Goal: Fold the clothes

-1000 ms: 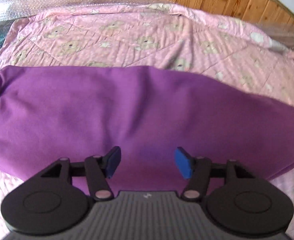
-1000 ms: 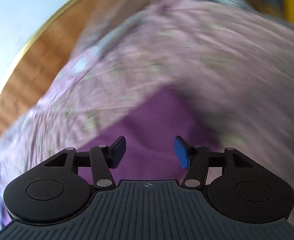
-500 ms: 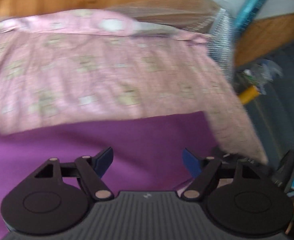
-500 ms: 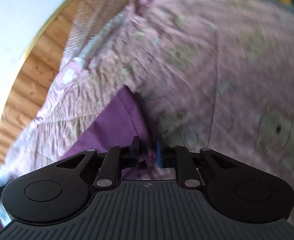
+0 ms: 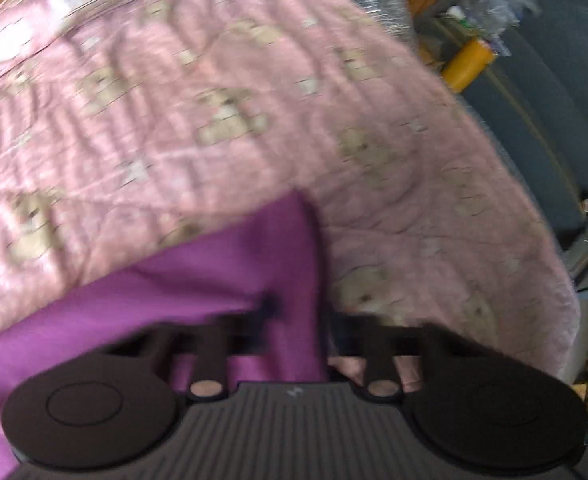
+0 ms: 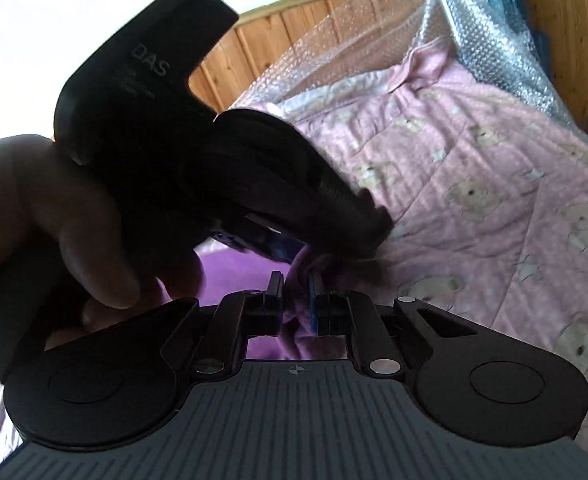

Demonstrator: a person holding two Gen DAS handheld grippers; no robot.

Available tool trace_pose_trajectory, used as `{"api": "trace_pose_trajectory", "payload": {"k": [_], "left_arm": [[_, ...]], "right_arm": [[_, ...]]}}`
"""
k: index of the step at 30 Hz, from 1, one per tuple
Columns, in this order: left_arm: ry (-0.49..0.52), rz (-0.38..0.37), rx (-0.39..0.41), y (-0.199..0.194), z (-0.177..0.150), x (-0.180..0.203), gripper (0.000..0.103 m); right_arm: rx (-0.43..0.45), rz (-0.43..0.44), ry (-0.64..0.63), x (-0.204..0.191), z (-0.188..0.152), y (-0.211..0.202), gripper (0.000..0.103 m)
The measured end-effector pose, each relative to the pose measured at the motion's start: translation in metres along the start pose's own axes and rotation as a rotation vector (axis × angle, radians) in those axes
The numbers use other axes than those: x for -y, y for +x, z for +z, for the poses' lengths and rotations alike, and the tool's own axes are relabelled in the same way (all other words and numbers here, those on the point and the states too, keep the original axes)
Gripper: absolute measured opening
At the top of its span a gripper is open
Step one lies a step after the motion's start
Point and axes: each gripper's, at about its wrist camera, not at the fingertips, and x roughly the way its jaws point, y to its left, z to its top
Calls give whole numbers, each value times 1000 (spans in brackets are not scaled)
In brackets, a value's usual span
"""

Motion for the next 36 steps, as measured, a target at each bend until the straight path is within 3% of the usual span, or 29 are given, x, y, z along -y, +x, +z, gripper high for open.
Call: {"api": "trace_pose_trajectory", "payload": {"k": [1, 3, 4, 9, 11, 16, 17, 19, 20, 21, 23, 26, 28, 30, 31, 33, 36], "left_arm": [[-35, -16, 14, -5, -3, -10, 8], [-130, -61, 84, -32, -10, -36, 7], [-182, -85, 129, -53, -17, -51, 7], [-443, -137, 259, -134, -85, -155, 8], [-579, -150, 271, -137, -123, -197, 8], [-684, -197, 298, -115, -168, -237, 9], [-708, -208, 309, -112, -174, -243, 15], [-768, -153, 337, -114, -186, -250, 34], [-804, -139, 348, -116, -193, -253, 56], [-838, -128, 360, -118, -199, -256, 67], [-853, -162, 398, -125, -209, -257, 71], [-831, -193, 399, -124, -212, -253, 81], [-778, -162, 368, -118, -208, -248, 75], [-726, -150, 353, -114, -204, -242, 53], [-706, -150, 343, -112, -202, -239, 47], [-683, -163, 334, -111, -202, -234, 19], [-677, -176, 335, -112, -208, -230, 19]], "right_arm": [[3, 21, 12, 1, -2, 0, 18], [5, 73, 39, 2, -2, -7, 39], [7, 98, 47, 2, -1, -13, 43], [-9, 177, 36, -6, 1, -27, 46], [-34, 196, 20, -20, 1, -16, 47], [-125, 225, -95, -75, -6, 29, 45], [-140, 230, -127, -84, -7, 38, 45], [-197, 242, -187, -103, -15, 54, 44], [-223, 228, -223, -111, -21, 60, 43], [-263, 212, -264, -119, -29, 64, 44], [-314, 184, -336, -128, -41, 69, 45], [-277, 195, -303, -126, -27, 58, 42], [-237, 173, -282, -125, -10, 63, 43], [-222, 150, -288, -129, 2, 74, 44], [-224, 150, -310, -133, 5, 85, 43], [-244, 142, -342, -140, 7, 107, 34], [-268, 50, -331, -134, 5, 131, 32]]}}
